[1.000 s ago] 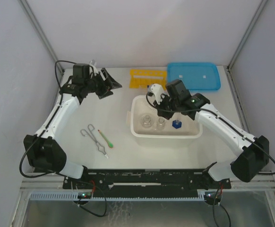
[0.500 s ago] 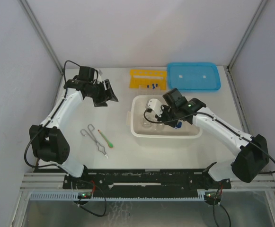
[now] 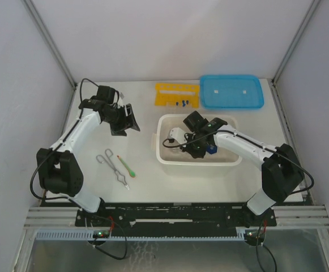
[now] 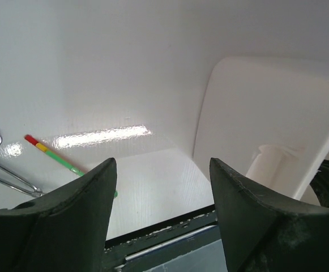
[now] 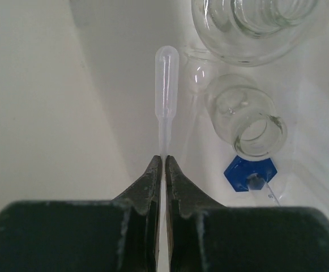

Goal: Organize the chemistry lab equipment
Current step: Place the chemistry item in the storage box.

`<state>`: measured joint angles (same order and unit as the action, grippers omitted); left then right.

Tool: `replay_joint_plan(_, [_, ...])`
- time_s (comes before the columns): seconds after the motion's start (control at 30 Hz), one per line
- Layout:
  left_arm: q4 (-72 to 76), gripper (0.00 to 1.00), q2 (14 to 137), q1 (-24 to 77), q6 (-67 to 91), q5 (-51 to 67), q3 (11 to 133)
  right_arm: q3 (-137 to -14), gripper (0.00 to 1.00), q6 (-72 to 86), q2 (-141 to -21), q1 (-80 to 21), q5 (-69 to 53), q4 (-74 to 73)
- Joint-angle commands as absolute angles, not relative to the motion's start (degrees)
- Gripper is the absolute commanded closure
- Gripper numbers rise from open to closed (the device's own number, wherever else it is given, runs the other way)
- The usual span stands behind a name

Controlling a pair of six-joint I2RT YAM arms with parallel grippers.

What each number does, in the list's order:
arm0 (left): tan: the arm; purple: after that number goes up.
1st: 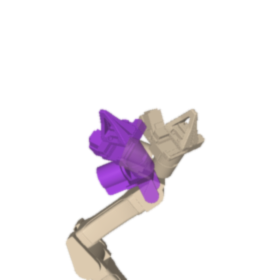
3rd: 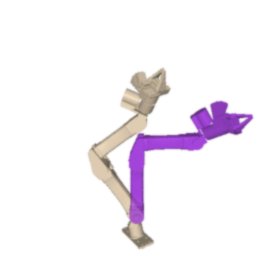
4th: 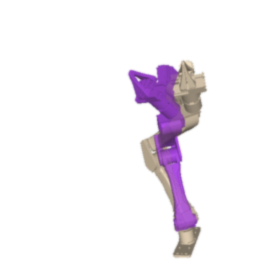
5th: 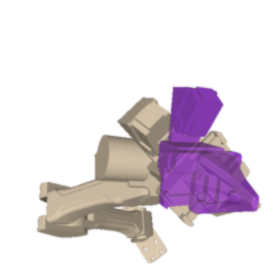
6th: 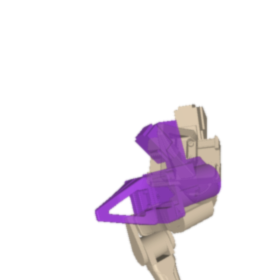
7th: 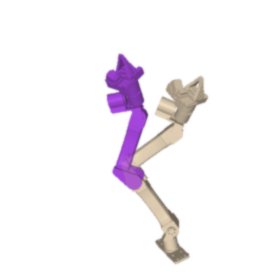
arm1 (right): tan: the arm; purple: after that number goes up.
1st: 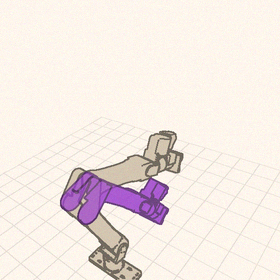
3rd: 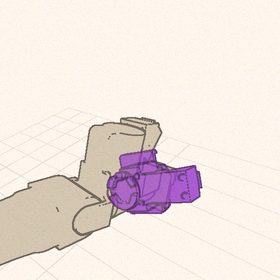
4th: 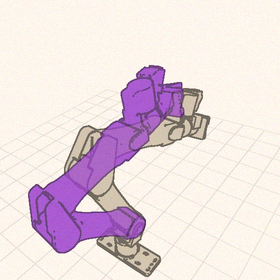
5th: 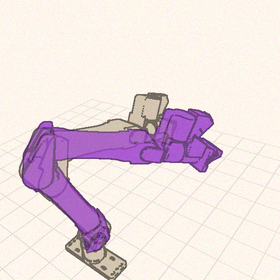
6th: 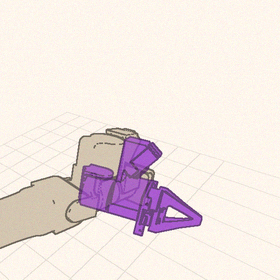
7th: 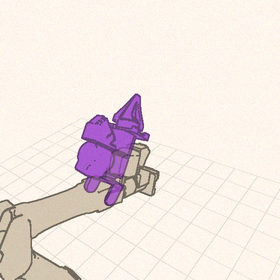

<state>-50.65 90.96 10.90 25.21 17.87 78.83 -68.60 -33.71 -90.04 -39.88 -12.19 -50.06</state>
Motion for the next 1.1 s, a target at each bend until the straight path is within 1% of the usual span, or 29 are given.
replay_joint_plan(0.0, [-50.8,0.29,87.7,10.6,23.5,17.1,76.6,-67.9,1.00,-33.3,-90.8,-40.3,-12.6,-47.5])
replay_joint_plan(0.53, [-50.3,0.29,87.6,10.7,23.2,17.5,75.0,-67.3,1.00,-31.6,-96.8,-39.1,-12.1,-45.7])
replay_joint_plan(1.07, [-50.4,0.29,88.3,10.7,23.0,17.8,73.6,-67.2,0.97,-30.4,-100.3,-38.8,-11.7,-44.7])
